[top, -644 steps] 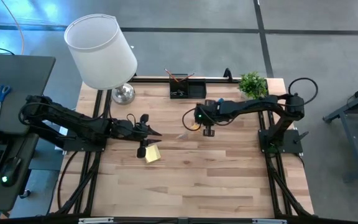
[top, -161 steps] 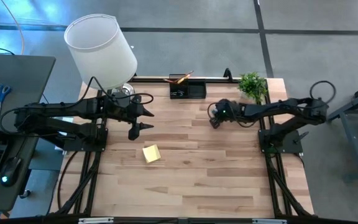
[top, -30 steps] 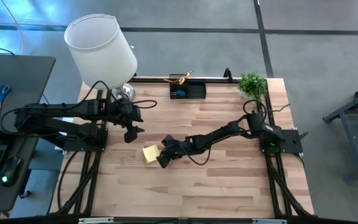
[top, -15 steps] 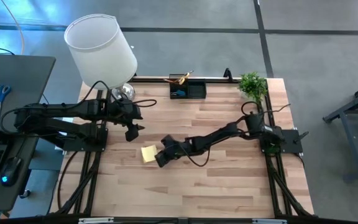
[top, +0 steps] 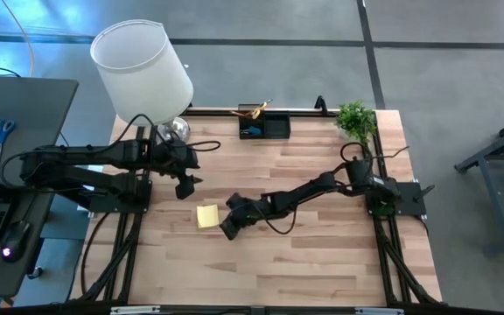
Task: Pick and place office supplies into organizer
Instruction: Put the sticky notes into the desk organizer
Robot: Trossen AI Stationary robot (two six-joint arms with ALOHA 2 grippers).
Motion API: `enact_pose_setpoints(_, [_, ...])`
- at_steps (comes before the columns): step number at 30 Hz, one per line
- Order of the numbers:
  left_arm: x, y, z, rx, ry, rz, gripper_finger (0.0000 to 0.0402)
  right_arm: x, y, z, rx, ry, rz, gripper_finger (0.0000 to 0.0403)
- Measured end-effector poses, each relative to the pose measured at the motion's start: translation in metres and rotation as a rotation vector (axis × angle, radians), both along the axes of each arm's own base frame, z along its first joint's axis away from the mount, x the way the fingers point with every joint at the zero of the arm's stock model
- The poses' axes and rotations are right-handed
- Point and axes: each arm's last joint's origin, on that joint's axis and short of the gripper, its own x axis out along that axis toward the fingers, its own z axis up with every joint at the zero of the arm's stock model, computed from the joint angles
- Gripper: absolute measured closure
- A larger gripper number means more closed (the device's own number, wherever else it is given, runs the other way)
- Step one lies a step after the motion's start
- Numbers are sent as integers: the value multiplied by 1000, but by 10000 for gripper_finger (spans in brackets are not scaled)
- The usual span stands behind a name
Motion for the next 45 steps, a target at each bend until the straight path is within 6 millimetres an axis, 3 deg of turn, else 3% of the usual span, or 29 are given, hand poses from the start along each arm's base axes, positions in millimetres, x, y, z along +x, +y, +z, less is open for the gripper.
enact_pose_setpoints(5, [-2,-2,-12,-41,23,-10,170,-5,4,12,-129,-4,147,288])
enact_pose_setpoints(12, [-6,-12,-37,-188,58,-92,170,-14,20,20,-528,-8,344,288])
enact_pose_setpoints(19, [5,-37,-36,-179,-22,-58,170,-20,29,20,-986,22,504,288])
enact_pose_setpoints(29, [12,-63,-52,-191,80,71,170,-21,35,22,-1442,67,695,288])
enact_pose_setpoints(38, [24,-79,-82,-246,231,192,170,-19,36,25,-1649,8,903,288])
enact_pose_setpoints(45, [30,-82,-97,-253,277,301,170,-15,31,27,-1695,-86,1019,288])
